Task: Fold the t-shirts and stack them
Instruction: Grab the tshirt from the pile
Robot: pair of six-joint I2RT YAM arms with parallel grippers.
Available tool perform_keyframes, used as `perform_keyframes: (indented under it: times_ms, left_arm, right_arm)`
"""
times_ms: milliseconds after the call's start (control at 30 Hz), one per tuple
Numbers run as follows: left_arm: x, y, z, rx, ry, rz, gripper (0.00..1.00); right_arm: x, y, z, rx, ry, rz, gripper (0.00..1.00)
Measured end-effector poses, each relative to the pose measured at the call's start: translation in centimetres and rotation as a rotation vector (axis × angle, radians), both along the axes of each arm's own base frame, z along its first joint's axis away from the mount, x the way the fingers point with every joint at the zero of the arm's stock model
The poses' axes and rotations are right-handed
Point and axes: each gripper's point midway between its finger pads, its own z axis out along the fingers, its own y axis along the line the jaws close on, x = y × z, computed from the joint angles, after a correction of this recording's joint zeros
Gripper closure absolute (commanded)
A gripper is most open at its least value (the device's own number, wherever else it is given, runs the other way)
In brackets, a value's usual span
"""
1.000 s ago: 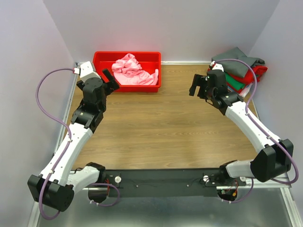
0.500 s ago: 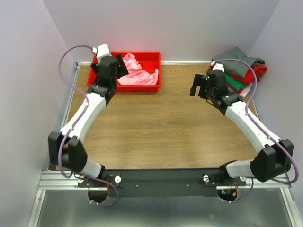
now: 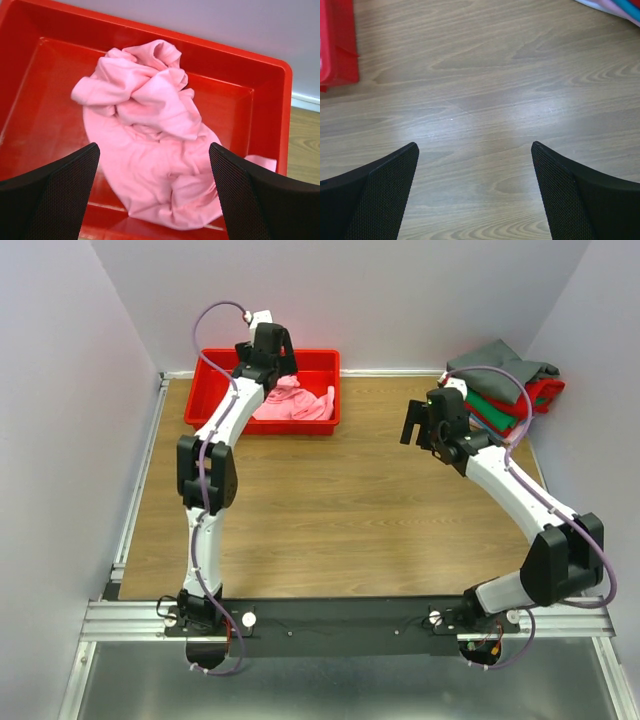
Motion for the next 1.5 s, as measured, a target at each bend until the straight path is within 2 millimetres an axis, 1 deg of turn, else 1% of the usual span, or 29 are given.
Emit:
perform_keyframes:
  times_ms: [33, 133, 267, 400, 500, 700, 800, 967, 1067, 1133, 1167, 1233, 1367, 1400, 1433, 1467, 1500]
  left_arm:
    - [0.8, -0.1, -0.6, 0.002, 0.009, 0.0, 0.02]
    - [2.0, -0.5, -2.9, 0.005, 0.051, -0.002, 0.02]
    - [2.1, 0.0, -6.3, -0.015, 0.123, 0.001, 0.02]
    - [2.4, 0.6, -8.1, -0.035, 0.148, 0.015, 0.02]
    - [2.6, 0.9, -9.8, -0.042, 0.172, 0.024, 0.02]
    - [2.5, 0.6, -13.6, -0.049, 0.23, 0.026, 0.02]
    - [2.5, 0.5, -14.8, -0.055, 0.243, 0.031, 0.02]
    - [3.2, 0.1, -15.2, -0.074, 0.228, 0.035, 0.02]
    - [3.7, -0.1, -15.3, -0.09, 0.214, 0.036, 0.07]
    - [3.9, -0.3, -15.4, -0.102, 0.21, 0.032, 0.12]
    - [3.9, -0.5, -15.4, -0.109, 0.208, 0.029, 0.17]
    - [4.1, -0.7, -15.4, -0.121, 0.205, 0.025, 0.24]
    - [4.0, -1.0, -15.6, -0.14, 0.209, 0.016, 0.48]
    - [4.0, -1.1, -15.7, -0.142, 0.212, 0.014, 0.61]
    - [4.0, -1.1, -15.8, -0.144, 0.213, 0.013, 0.66]
    - [4.0, -1.2, -15.9, -0.141, 0.217, 0.003, 0.81]
    - [3.9, -1.3, -16.0, -0.145, 0.219, 0.0, 0.89]
  right_arm:
    - [0.1, -0.1, -0.3, -0.004, 0.008, -0.003, 0.0]
    - [0.7, -0.4, -1.4, -0.017, 0.035, -0.016, 0.0]
    - [1.2, -1.3, -2.4, -0.02, 0.058, -0.039, 0.0]
    - [1.9, -2.1, -3.1, -0.015, 0.076, -0.058, 0.0]
    - [2.2, -2.2, -3.5, -0.01, 0.086, -0.059, 0.0]
    - [2.5, -2.0, -3.6, 0.005, 0.09, -0.046, 0.0]
    - [2.6, -1.9, -3.6, 0.014, 0.088, -0.042, 0.0]
    - [2.7, -2.0, -3.5, 0.024, 0.087, -0.039, 0.0]
    - [2.8, -2.1, -3.5, 0.028, 0.085, -0.04, 0.0]
    - [2.8, -2.2, -3.5, 0.031, 0.085, -0.041, 0.0]
    - [2.8, -2.2, -3.5, 0.032, 0.086, -0.041, 0.0]
    - [2.9, -2.3, -3.5, 0.036, 0.087, -0.041, 0.0]
    - [2.9, -2.5, -3.6, 0.043, 0.091, -0.043, 0.0]
    - [2.9, -2.6, -3.7, 0.044, 0.093, -0.044, 0.0]
    - [3.0, -2.6, -3.8, 0.045, 0.095, -0.045, 0.0]
    - [3.0, -2.6, -3.8, 0.046, 0.096, -0.044, 0.0]
    - [3.0, -2.7, -3.9, 0.047, 0.098, -0.045, 0.0]
